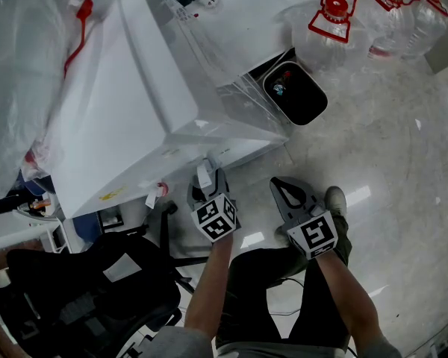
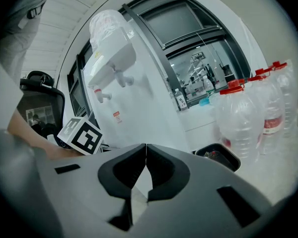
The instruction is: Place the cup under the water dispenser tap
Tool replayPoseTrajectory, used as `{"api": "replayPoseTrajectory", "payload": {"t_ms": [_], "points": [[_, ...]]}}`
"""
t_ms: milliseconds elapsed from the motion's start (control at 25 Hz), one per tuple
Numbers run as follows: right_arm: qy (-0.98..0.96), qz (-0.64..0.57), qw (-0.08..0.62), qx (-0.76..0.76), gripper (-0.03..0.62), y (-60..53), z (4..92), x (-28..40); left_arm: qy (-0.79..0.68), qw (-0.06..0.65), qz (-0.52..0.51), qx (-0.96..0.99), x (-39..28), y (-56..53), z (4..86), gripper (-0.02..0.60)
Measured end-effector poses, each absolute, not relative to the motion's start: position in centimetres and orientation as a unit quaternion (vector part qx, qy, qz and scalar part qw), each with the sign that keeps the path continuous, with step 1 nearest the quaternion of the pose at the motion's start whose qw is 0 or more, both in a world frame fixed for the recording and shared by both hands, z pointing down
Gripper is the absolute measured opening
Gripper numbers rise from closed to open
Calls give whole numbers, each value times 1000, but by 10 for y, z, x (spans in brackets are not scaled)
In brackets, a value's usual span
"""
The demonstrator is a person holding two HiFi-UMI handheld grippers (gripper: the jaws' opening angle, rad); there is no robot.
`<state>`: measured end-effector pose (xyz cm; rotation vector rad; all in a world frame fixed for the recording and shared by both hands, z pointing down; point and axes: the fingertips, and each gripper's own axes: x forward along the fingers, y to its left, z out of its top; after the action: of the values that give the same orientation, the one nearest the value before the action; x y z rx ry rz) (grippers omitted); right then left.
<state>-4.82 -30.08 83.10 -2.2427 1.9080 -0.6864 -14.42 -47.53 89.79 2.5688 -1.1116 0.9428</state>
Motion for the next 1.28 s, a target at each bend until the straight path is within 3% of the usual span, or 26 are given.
{"api": "replayPoseTrajectory", "payload": {"t_ms": [920,1280], "points": [[637,-268,61,-720,12,-270,782,-66,-378,138,341,850,-184,-425,851,308],[645,-263,60,-715,12,-260,712,-79,-344,114,331,871,-184,-391,776,184]]}}
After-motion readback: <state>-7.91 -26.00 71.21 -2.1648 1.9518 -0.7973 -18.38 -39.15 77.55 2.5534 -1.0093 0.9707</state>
